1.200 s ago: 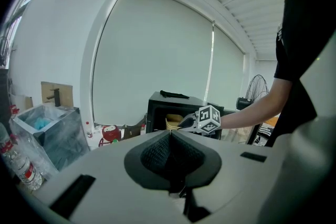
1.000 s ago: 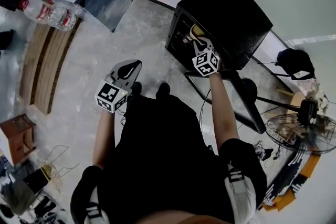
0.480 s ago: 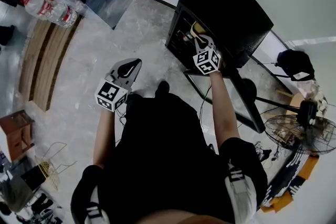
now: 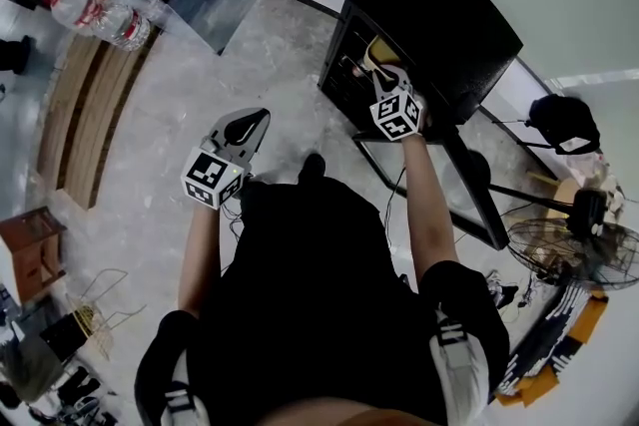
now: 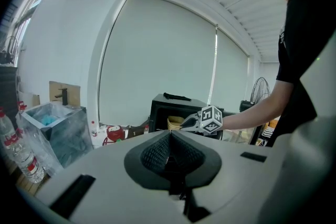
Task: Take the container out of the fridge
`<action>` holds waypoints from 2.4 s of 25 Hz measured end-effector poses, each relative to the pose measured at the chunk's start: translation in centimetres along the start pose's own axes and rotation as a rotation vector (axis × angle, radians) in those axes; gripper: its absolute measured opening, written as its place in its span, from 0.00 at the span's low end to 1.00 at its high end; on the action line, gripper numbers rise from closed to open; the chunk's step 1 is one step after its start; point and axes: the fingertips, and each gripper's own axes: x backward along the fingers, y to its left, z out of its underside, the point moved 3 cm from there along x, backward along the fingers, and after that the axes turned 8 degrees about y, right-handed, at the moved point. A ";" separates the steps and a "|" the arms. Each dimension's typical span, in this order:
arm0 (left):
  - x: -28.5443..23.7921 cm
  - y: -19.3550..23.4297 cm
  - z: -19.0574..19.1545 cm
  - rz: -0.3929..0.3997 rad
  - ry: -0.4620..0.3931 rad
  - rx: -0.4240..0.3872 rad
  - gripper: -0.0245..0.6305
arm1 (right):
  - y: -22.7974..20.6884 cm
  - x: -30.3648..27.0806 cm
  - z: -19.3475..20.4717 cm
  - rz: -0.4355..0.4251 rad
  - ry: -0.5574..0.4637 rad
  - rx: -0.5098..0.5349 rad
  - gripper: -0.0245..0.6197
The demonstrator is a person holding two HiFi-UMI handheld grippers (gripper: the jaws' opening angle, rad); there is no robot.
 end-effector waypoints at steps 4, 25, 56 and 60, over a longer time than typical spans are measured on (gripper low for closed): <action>0.7 0.1 -0.2 0.003 -0.010 -0.003 0.07 | 0.3 0.1 -0.2 0.009 0.007 0.006 0.09; 9.3 7.1 1.6 0.028 -0.028 -0.015 0.07 | 5.8 1.5 -7.4 0.062 0.028 -0.040 0.09; 15.2 13.7 4.5 0.064 -0.027 -0.015 0.07 | 13.9 1.5 -15.2 0.040 0.024 -0.023 0.09; 15.7 13.9 4.9 0.069 -0.028 -0.013 0.07 | 15.2 1.5 -16.2 0.021 0.014 0.002 0.09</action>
